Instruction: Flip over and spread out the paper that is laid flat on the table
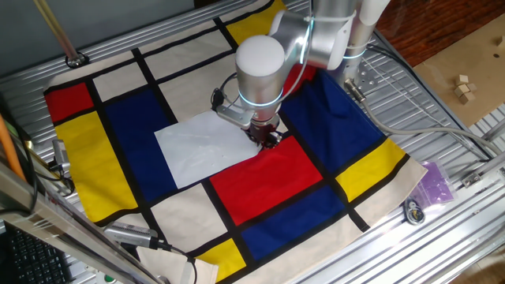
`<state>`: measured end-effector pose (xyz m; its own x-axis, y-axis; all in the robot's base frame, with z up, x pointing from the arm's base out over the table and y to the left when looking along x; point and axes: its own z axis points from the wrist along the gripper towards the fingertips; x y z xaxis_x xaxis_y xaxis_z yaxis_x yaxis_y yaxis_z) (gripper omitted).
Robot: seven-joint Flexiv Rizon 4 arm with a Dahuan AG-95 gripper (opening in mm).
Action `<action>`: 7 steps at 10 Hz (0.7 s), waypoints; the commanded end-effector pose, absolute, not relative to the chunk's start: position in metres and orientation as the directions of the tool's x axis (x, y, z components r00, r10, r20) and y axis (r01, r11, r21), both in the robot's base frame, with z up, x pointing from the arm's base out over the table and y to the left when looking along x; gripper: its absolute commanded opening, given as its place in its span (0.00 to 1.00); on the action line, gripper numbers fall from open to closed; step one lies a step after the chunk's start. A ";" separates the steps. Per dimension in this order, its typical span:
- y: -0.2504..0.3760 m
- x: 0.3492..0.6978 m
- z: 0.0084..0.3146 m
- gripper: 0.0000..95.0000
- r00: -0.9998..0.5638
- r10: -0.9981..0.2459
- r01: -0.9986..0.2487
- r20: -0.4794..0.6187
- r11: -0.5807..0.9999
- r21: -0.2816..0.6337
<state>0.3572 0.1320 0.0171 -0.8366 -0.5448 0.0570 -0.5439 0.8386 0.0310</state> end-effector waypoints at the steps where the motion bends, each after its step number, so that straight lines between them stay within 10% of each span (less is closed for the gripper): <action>1: 0.130 0.357 0.019 0.00 -0.837 -0.543 -0.543 0.062 0.840 0.015; 7: 0.126 0.363 0.061 0.00 -0.859 -0.494 -0.484 0.133 0.869 0.099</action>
<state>0.3604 0.1246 0.0560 -0.8398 -0.5300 0.1177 -0.5271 0.8479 0.0576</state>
